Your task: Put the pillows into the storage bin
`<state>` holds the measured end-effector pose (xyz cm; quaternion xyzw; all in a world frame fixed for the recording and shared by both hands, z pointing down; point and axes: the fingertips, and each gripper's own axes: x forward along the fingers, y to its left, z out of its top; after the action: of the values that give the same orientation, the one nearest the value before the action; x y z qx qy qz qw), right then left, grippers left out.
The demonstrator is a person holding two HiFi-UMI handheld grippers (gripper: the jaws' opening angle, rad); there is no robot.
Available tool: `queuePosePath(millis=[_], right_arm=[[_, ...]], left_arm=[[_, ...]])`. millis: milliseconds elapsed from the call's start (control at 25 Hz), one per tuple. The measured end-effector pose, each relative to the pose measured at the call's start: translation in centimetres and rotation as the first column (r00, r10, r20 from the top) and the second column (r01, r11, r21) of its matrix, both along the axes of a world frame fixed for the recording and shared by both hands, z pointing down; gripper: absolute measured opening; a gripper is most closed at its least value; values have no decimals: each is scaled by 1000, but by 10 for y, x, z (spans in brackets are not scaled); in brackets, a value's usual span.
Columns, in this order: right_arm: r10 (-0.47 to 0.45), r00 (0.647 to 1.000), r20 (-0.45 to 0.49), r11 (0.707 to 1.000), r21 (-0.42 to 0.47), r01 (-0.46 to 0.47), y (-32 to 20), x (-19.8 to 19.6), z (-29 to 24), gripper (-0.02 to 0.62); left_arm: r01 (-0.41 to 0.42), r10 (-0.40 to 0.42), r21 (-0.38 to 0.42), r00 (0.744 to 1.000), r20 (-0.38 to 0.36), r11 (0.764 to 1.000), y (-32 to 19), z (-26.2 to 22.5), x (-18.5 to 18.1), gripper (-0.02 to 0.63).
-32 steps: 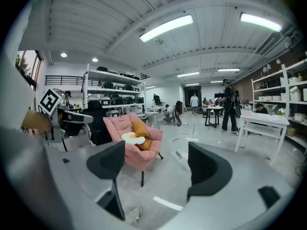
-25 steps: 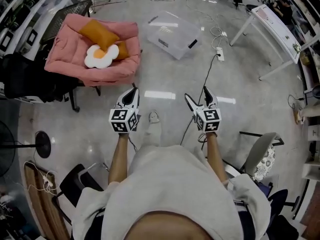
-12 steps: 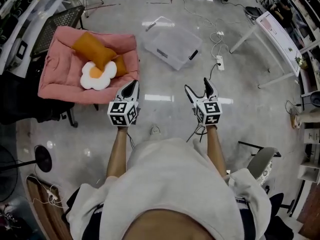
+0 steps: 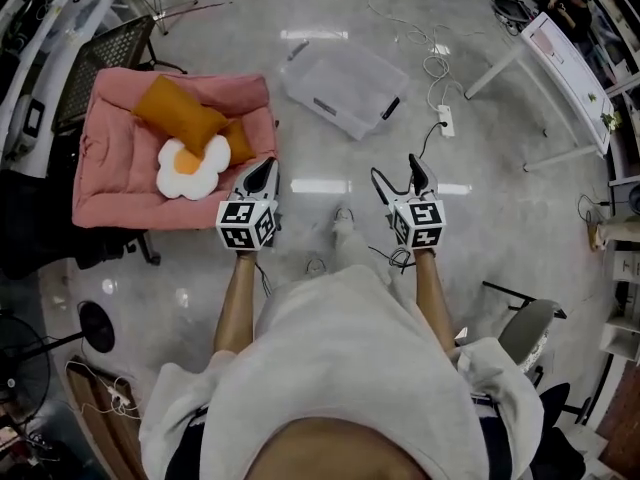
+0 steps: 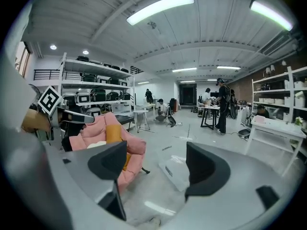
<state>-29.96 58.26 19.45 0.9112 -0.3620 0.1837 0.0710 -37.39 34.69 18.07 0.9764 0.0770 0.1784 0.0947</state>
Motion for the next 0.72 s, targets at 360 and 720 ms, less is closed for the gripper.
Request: queuePosePath(millis=[360,720], right_arm=[[-35,999,38,999,34,34,-16,141,26,370],[-109,993,54,993,53,107,1,307,22,367]], left_arm=[[56,-57,27,998,31,998,-17,10,129,17],[146,-150,62,987,53,987,0,-3,275,17]])
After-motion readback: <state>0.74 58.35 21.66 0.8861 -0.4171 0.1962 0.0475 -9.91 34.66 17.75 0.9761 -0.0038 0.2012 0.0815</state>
